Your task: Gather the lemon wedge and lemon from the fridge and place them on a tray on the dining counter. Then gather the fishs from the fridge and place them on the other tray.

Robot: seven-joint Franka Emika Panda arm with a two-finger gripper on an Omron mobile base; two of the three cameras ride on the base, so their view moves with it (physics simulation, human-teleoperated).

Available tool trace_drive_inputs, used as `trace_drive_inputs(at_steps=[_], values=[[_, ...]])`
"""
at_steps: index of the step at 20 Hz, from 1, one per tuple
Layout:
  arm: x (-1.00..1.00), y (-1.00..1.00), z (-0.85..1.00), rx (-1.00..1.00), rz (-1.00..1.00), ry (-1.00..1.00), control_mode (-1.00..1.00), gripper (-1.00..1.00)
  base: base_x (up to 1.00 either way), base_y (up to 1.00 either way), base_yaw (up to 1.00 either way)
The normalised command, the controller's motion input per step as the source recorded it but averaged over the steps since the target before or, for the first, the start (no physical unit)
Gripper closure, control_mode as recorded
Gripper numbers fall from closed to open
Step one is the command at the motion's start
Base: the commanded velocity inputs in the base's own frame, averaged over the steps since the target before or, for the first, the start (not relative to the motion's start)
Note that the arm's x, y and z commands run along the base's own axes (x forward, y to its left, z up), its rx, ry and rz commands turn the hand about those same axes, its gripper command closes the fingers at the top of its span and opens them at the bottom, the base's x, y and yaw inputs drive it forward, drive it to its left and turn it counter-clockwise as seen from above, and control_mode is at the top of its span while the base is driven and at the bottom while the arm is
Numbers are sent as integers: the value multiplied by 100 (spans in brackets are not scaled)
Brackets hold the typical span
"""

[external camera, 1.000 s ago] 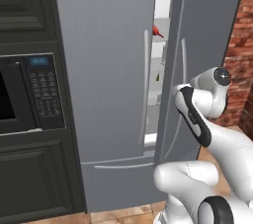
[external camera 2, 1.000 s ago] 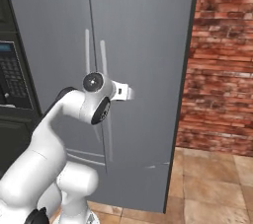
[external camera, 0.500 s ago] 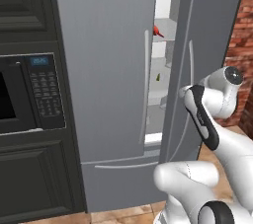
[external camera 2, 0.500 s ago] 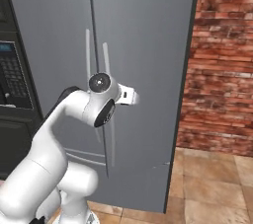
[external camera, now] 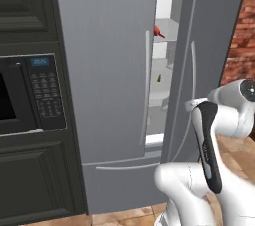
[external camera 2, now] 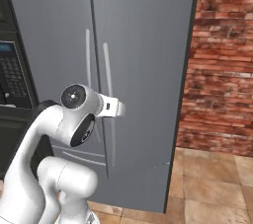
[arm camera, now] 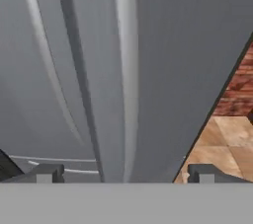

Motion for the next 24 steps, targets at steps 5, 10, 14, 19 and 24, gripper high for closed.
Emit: trace_drive_inputs(at_steps=[5,10,14,19,24], values=[[-4,98,39,-19,0,0,-100,-100,0,0,0],[39,98,37,-28,0,3,-100,-100,0,0,0],[60,70,24,-25,0,6,-100,-100,0,0,0],[79,15,12,-15,-5,18,-100,-100,0,0,0],[87,2,2,-10,-8,28,-100,-100,0,0,0]])
